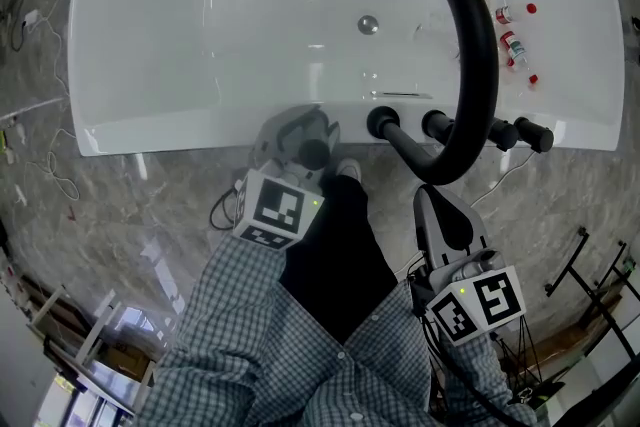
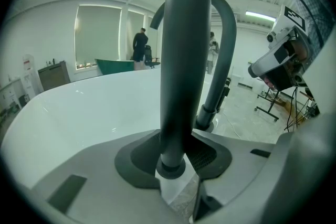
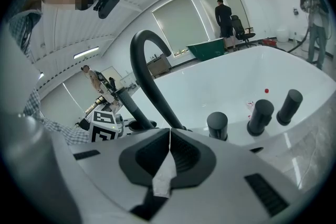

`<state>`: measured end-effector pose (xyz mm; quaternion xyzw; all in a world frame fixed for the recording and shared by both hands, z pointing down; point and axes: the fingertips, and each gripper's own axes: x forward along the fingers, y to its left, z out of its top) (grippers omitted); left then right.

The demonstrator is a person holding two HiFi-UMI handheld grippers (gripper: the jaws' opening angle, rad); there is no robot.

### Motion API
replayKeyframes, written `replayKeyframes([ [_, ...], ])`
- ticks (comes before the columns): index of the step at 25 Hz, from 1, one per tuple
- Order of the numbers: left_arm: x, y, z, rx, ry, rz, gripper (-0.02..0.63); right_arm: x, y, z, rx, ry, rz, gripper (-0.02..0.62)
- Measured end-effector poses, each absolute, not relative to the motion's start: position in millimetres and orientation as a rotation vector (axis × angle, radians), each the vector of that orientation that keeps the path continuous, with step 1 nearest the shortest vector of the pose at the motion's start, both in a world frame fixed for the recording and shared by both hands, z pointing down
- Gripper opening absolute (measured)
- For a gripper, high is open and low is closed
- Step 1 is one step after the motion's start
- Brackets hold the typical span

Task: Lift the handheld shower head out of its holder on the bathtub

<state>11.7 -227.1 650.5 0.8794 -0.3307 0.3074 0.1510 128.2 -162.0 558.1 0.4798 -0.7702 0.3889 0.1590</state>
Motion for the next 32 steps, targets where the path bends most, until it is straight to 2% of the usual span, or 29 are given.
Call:
replayKeyframes([
  [32,6.4,-207.6,523.6,2.578,-1.035,0.860,0.126,119.3,-157.4,479.5,1.403,-2.266,1.017,0.018],
])
